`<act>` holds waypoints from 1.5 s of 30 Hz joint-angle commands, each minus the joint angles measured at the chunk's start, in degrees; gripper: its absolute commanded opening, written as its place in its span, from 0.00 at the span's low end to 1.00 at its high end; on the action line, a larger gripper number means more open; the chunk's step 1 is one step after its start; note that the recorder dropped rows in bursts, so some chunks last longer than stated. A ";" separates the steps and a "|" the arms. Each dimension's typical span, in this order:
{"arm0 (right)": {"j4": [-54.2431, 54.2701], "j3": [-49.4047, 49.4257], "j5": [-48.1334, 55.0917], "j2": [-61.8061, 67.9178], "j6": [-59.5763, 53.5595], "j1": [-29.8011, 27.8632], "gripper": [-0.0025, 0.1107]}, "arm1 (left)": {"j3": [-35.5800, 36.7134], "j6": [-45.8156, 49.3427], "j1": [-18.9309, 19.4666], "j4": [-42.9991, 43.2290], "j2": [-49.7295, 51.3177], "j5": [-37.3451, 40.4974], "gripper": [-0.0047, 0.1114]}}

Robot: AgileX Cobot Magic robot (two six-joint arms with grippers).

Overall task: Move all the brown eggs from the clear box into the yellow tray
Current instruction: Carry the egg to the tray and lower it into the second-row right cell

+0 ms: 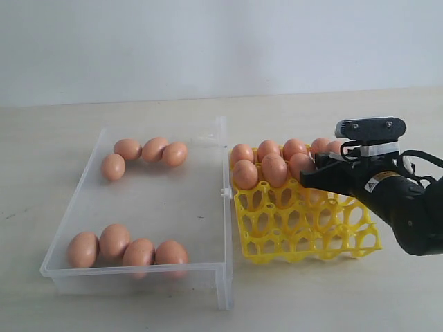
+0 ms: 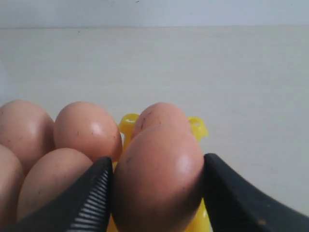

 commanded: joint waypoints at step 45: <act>-3.72 -4.12 16.65 -12.67 -4.44 -0.35 0.54 | -0.23 -0.30 0.10 0.00 -0.35 -0.33 0.04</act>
